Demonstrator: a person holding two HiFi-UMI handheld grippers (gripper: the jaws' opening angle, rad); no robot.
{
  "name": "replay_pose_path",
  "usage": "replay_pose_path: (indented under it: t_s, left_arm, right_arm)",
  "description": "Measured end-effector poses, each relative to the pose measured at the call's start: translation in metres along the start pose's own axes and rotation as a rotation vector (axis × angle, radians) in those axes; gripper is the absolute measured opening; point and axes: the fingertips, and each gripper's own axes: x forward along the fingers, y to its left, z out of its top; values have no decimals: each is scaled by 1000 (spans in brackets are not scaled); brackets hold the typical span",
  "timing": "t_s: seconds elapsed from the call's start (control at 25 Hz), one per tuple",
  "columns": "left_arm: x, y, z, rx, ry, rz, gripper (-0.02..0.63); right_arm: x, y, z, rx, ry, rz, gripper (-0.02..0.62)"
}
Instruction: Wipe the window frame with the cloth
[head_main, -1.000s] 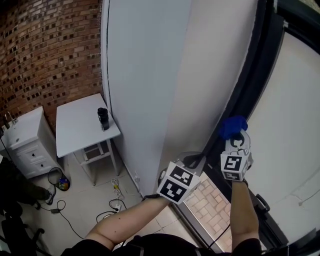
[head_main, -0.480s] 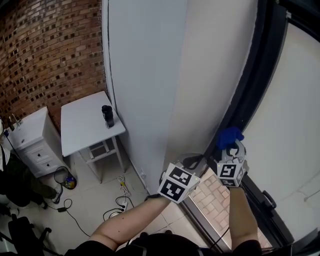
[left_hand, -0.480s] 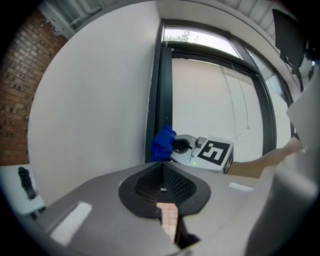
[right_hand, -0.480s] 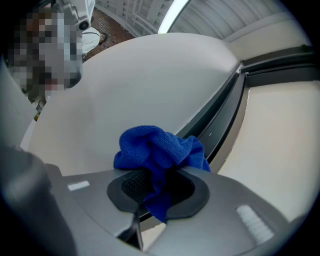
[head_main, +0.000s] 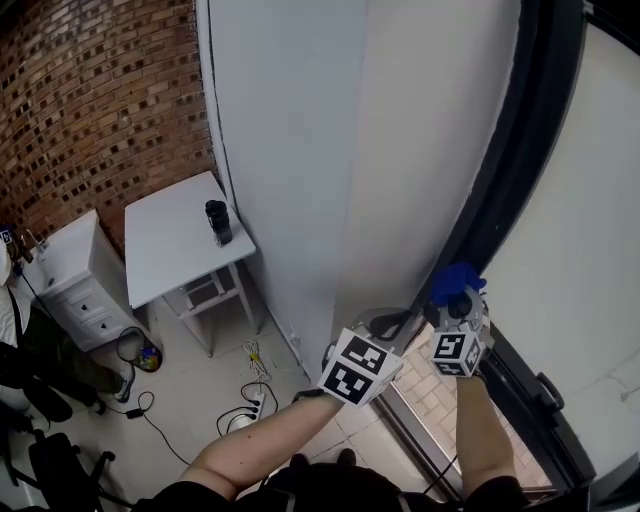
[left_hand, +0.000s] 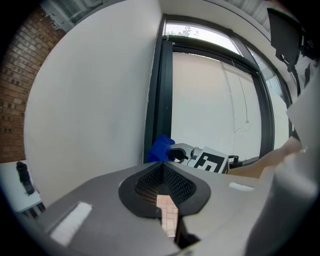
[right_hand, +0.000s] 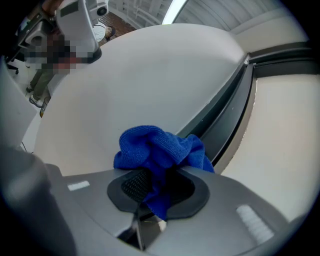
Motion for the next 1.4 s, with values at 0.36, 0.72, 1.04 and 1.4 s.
replay_pose_path:
  t_s: [0.36, 0.72, 1.04, 1.4]
  left_arm:
    - [8, 1, -20, -10, 41, -19, -6]
    - [8, 0, -37, -33, 70, -39, -6]
    - [0, 2, -37, -22, 71, -59, -6]
    - [-19, 6, -29, -43, 9, -65, -6]
  right_arm:
    - [0, 38, -35, 0, 63, 69, 83]
    - [-1, 62, -56, 29, 116, 98, 83]
    - [-4, 57, -54, 47, 158, 98, 83]
    - [-67, 32, 21, 315, -27, 165, 83]
